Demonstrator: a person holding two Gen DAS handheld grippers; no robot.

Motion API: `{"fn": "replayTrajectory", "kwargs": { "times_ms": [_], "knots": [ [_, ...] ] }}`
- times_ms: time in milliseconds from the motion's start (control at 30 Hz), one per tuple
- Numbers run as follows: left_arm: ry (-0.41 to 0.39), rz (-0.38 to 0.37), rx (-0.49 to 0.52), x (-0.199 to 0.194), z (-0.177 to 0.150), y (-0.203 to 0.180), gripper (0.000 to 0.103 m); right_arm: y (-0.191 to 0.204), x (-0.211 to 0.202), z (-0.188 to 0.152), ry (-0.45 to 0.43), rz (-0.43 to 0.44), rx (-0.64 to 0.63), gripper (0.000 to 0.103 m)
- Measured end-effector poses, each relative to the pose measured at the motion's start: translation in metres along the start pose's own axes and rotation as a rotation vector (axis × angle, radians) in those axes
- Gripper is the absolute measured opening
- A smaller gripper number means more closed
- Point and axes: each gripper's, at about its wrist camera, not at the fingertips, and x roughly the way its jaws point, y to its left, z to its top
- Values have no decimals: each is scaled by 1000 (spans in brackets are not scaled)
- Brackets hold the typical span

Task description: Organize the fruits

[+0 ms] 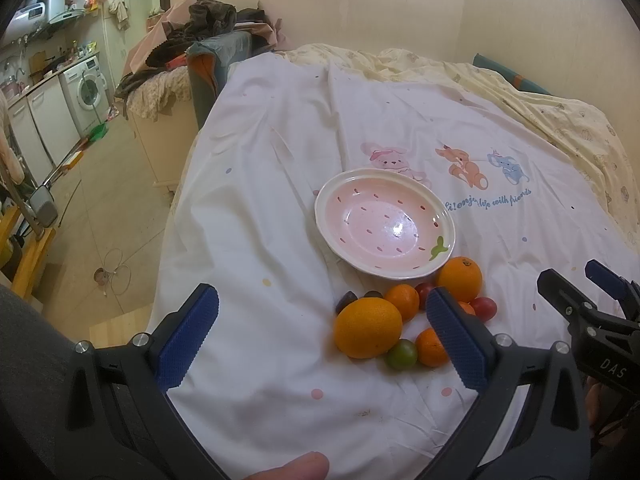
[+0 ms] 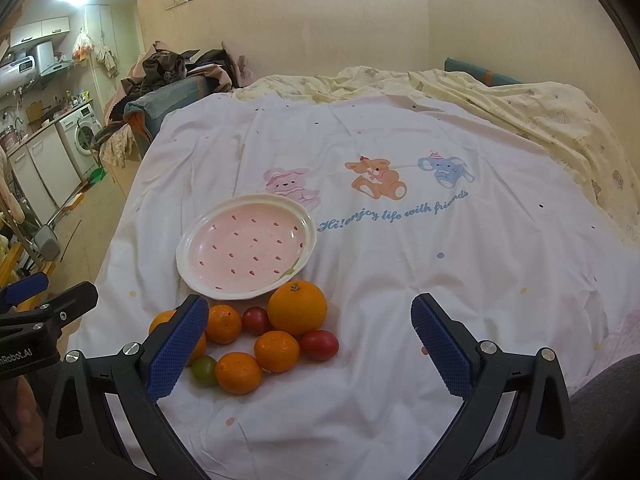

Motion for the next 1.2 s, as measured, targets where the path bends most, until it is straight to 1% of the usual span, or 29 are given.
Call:
{"fn": "replayTrajectory", "kwargs": {
  "times_ms": [1200],
  "knots": [
    [-2,6,2,-5,0,1,102,1,-1,1,-3,-1,1,103]
  ]
}}
